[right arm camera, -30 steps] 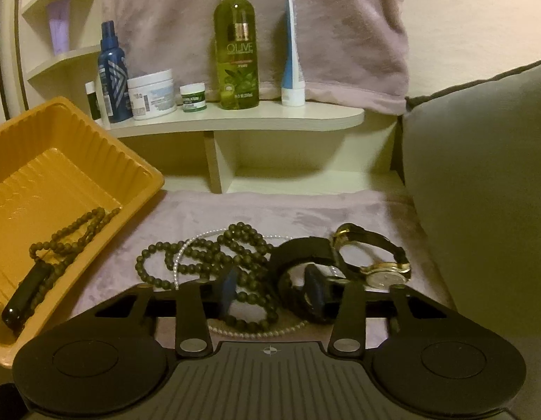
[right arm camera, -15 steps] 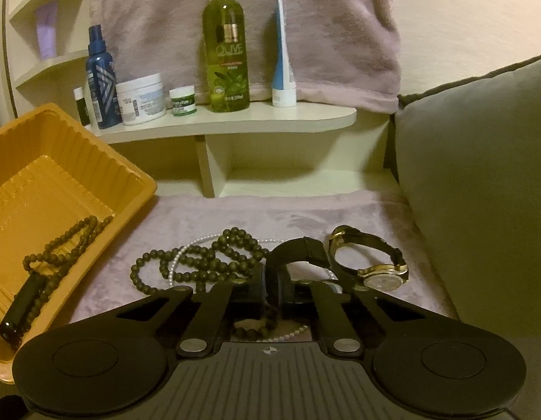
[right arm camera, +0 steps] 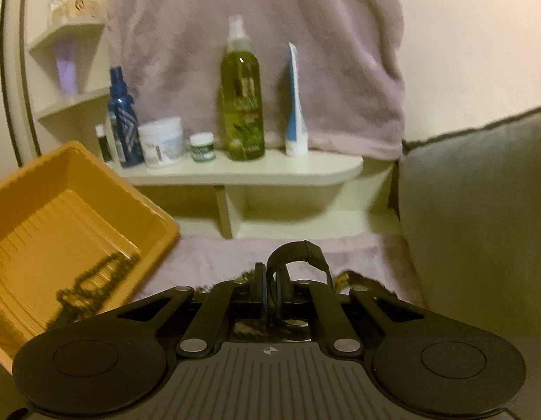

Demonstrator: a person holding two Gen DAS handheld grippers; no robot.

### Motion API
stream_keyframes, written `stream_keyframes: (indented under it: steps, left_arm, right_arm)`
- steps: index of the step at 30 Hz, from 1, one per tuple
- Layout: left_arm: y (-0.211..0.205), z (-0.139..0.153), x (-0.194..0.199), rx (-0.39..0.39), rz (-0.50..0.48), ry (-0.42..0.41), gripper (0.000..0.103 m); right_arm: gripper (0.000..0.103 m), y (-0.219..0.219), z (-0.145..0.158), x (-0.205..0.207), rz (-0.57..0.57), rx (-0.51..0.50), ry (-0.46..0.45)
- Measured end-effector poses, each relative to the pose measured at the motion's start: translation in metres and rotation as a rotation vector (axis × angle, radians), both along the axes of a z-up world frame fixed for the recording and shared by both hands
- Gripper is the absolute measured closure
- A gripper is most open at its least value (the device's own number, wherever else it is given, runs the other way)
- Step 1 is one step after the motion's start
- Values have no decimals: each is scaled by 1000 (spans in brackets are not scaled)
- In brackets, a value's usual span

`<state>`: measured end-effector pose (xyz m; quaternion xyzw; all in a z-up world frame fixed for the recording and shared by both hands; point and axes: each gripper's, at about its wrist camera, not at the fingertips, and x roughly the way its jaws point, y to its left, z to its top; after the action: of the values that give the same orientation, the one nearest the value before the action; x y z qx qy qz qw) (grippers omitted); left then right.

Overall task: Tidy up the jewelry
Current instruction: 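Carry the black watch into the orange tray and open the right tool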

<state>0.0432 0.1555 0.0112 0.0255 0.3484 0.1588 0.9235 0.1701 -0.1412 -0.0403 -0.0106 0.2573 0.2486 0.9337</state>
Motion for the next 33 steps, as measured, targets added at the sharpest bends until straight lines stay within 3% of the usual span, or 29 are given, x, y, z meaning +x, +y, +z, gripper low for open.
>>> stream_keyframes:
  steps: [13, 20, 33]
  left_arm:
    - [0, 0, 0, 0, 0, -1, 96]
    - [0, 0, -1, -1, 1, 0, 96]
    - [2, 1, 0, -16, 4, -2, 96]
  right_arm:
    - [98, 37, 32, -12, 144, 75, -26]
    - [98, 72, 39, -21, 279, 110, -16]
    - [98, 148, 28, -33, 544, 140, 112]
